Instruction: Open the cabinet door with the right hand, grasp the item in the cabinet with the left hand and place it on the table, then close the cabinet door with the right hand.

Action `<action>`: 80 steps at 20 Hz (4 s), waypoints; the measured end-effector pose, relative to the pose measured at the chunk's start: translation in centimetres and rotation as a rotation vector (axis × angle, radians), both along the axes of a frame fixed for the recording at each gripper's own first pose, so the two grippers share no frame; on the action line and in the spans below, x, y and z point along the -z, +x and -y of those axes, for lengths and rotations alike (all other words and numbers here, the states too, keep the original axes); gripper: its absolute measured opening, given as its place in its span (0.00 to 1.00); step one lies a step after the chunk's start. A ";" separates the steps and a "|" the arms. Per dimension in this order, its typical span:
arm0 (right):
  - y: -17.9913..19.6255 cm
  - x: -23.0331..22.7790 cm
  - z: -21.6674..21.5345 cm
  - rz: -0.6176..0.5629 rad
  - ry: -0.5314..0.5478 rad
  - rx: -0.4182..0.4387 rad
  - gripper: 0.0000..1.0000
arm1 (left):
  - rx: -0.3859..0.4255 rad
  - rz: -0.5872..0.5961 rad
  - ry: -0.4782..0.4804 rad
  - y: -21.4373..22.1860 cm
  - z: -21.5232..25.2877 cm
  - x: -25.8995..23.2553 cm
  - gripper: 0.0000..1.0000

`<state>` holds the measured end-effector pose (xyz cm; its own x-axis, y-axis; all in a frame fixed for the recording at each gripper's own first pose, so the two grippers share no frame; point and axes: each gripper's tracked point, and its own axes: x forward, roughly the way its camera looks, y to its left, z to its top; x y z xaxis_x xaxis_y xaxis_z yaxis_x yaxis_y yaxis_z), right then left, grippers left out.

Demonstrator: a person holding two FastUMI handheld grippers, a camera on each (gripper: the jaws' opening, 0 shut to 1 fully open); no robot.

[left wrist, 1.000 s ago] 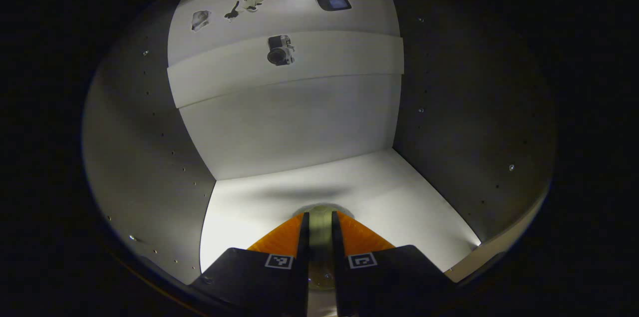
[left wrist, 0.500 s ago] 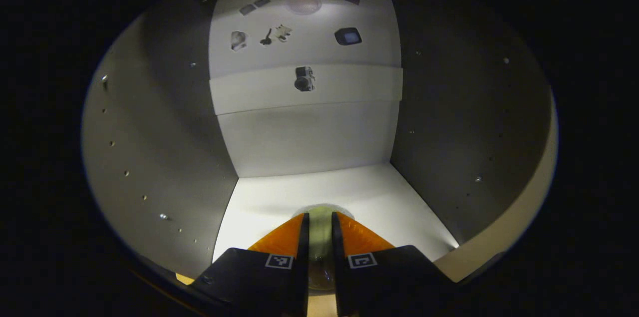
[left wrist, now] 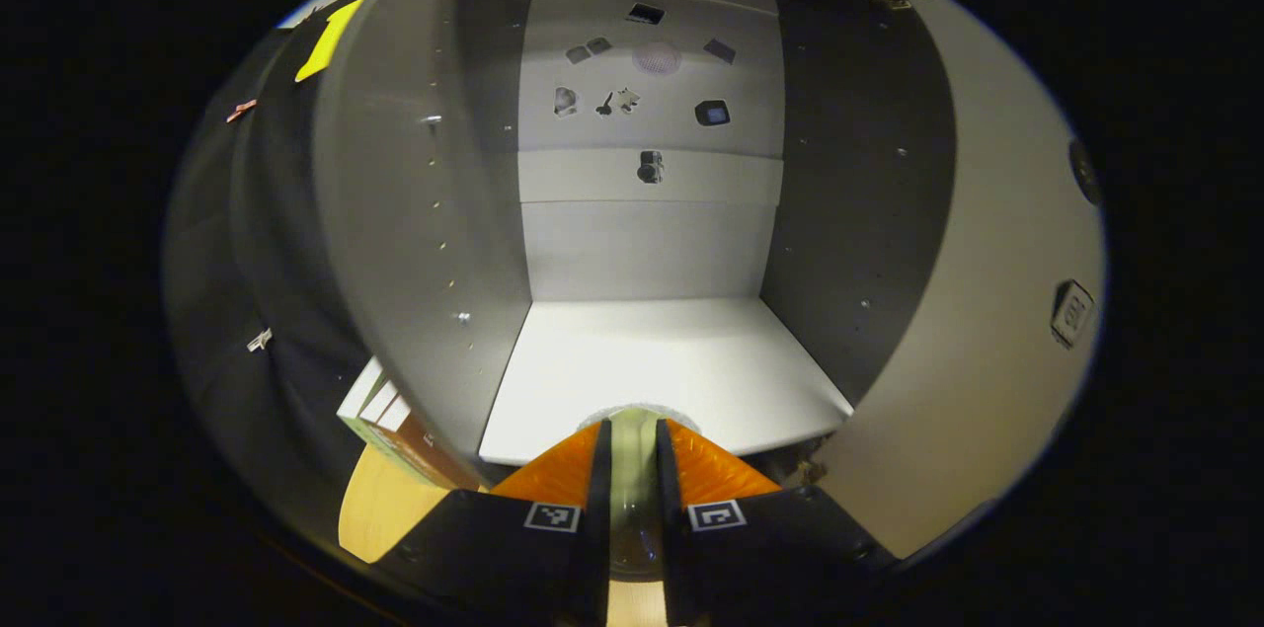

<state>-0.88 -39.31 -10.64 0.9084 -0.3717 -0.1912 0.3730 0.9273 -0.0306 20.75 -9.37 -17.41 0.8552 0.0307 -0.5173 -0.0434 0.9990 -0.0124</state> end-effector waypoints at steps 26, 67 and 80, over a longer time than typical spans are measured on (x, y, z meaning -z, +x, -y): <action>-4.3 0.6 -5.0 0.004 0.097 -0.281 0.98 | -0.046 -0.200 -0.153 -18.4 7.5 27.4 0.25; -4.0 -2.5 -8.9 0.051 0.212 -0.531 0.98 | -0.068 0.077 0.019 -24.0 4.3 13.9 0.96; -4.0 -7.2 -16.6 0.168 0.241 -0.821 0.98 | -0.152 0.364 0.011 -31.8 4.5 -7.2 0.94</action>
<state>-4.88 -22.67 -3.48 0.8946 0.4464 -0.0194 -0.4343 0.8790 0.1968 -11.10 -13.90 -10.18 0.9679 0.1752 -0.1803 -0.1858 0.9816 -0.0436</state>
